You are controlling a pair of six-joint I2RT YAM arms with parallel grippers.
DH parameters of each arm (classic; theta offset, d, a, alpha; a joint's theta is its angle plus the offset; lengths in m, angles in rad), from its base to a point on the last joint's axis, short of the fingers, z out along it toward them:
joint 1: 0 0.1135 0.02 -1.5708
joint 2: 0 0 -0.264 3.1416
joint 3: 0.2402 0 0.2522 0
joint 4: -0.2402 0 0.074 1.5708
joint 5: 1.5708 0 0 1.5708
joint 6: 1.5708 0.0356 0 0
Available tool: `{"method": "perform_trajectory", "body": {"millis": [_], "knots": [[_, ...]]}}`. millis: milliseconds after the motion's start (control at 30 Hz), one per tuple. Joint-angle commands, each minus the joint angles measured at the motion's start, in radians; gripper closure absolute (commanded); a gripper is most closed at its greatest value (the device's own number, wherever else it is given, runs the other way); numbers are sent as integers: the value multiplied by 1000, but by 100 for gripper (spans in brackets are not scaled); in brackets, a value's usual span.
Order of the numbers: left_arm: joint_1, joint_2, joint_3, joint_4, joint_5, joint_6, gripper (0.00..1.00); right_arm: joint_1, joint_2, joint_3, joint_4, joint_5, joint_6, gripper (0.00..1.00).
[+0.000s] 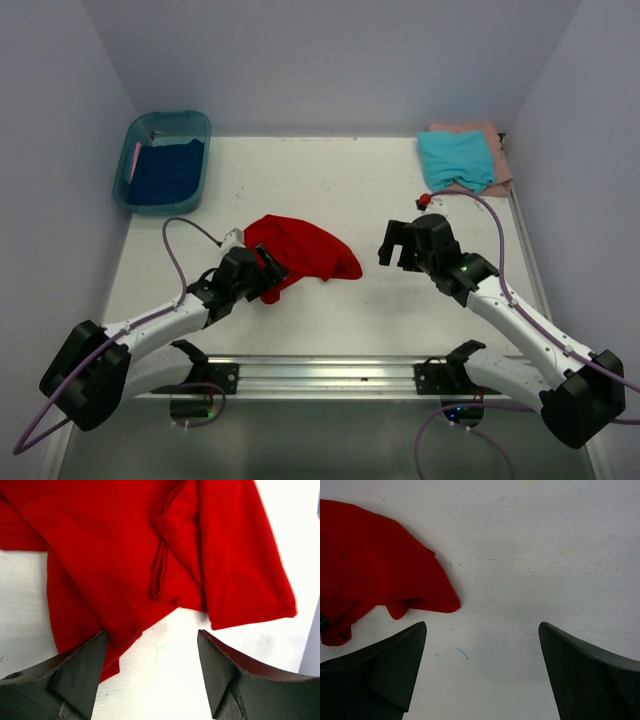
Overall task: Fold and stack the t-shirts
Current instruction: Flatten out the tshirt
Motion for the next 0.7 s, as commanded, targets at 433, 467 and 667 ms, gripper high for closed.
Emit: {"method": "perform_trajectory", "body": {"millis": [433,467,667], "knots": [[-5,0,-21,76,-23,27,35,3,-3,-13,31,2,-1,5],[-5,10,-29,108,-25,27,44,5,-1,-15,35,-1,-1,6],[-5,93,-44,175,-14,38,73,3,-10,-20,32,-11,-5,13]]}}
